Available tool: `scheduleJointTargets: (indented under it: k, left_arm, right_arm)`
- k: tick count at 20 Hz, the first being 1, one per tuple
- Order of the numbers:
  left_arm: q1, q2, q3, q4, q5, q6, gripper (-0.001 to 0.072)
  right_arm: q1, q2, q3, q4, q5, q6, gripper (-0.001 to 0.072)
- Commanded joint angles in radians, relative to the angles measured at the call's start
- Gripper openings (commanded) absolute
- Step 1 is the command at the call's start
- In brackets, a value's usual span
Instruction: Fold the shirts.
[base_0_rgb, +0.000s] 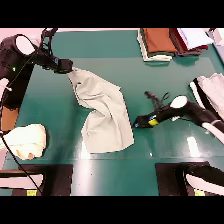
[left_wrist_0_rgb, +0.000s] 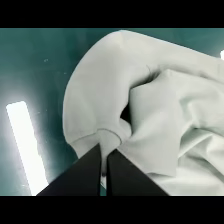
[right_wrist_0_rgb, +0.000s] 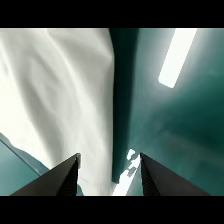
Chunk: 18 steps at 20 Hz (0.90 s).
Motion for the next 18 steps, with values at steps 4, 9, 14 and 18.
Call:
scheduleJointTargets:
  k: [4,9,14,18]
  left_arm:
    - [0.001,0.002,-0.002,0.006,-0.008,0.000,0.0027]
    - [0.002,0.091,0.002,0.073,0.005,0.000,0.0026]
    - [0.002,0.359,0.116,0.206,0.006,0.000,0.0026]
    - [0.001,0.578,0.217,0.196,0.008,-0.001,0.0026]
  right_arm:
    - [0.164,-0.172,0.072,0.035,-0.083,0.003,0.0325]
    - [0.098,-0.075,0.187,-0.076,-0.059,-0.002,0.0017]
    - [-0.162,0.216,0.481,-0.175,0.098,0.023,0.0017]
    - [-0.386,0.385,0.734,-0.175,0.201,0.022,0.0017]
